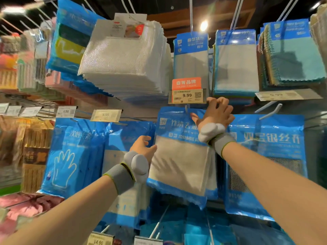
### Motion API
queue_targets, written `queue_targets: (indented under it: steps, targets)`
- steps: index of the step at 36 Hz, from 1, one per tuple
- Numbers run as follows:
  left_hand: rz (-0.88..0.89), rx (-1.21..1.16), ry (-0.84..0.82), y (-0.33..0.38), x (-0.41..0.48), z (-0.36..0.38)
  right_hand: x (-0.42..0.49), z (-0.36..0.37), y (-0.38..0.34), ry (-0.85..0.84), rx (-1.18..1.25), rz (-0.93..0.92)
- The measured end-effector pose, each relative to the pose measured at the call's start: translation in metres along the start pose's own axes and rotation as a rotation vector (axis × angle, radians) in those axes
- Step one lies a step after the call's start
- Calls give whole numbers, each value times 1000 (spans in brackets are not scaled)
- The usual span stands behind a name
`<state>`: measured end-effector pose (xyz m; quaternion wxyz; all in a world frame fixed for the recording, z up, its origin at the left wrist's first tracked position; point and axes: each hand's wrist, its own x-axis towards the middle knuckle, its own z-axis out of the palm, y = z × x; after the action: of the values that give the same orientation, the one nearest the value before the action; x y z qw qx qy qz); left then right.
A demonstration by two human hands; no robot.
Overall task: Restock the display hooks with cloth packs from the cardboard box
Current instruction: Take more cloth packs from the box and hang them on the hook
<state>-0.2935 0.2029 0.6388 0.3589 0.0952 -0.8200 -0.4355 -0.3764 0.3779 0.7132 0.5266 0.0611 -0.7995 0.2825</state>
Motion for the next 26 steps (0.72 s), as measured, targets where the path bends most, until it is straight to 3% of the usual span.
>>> queue_targets:
  steps: [4,8,13,18,26]
  targets:
    - [-38,21,10,-9,0,2,-45,24,14,68,87,-225]
    - [-58,27,-25,-14,-2,11,-76,55,33,-84,-178,-583]
    - [-44,53,-81,-20,-5,20,-64,69,45,-442,-236,-557]
    - [-41,34,-89,-25,-1,29,-53,87,57,-569,-234,-540]
    - [-72,-3,-121,-32,-3,39,-30,107,65,-706,-488,-562]
